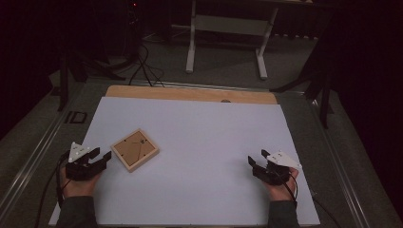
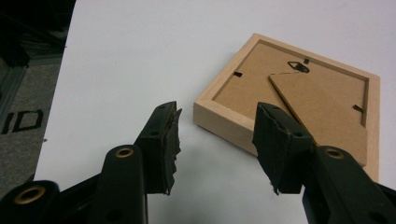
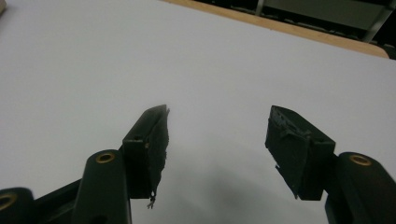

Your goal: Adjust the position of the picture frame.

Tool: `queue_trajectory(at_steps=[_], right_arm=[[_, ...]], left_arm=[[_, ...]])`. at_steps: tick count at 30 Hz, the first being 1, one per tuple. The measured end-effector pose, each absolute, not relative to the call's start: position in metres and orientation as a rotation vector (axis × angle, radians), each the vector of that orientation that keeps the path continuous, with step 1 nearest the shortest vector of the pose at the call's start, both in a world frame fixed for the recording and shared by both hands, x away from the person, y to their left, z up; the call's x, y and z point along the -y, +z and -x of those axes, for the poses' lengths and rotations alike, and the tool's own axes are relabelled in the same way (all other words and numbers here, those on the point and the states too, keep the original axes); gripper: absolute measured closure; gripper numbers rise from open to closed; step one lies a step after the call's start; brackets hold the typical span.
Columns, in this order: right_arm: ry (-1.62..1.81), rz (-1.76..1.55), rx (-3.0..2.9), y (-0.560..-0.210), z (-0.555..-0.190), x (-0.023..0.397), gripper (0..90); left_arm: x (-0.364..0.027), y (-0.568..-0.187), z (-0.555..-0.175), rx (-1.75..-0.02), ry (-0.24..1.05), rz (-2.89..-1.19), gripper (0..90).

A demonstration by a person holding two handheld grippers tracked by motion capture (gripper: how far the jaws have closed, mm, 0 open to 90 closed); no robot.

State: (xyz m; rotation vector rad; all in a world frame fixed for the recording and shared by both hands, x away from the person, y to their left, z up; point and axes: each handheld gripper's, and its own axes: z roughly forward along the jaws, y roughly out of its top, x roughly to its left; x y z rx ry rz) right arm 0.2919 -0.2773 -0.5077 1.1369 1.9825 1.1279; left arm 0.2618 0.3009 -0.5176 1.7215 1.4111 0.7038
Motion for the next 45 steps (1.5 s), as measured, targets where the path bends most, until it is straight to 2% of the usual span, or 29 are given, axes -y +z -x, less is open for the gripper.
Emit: queue_trajectory(at_steps=[12, 37, 45], right_arm=[[1.128, -1.145, -1.964, -0.507, -0.292, 0.279, 38.5], [1.119, -1.14, -1.966, -0.508, -0.293, 0.279, 37.8], [1.109, -1.129, -1.973, -0.508, -0.293, 0.277, 37.4]], left_arm=[[-0.3, -0.515, -0.264, -1.365, 0.695, -1.719, 49.1], [-0.28, -0.519, -0.273, -1.248, 0.613, -1.841, 88.3], [-0.268, -0.519, -0.281, -1.219, 0.626, -1.883, 89.1]])
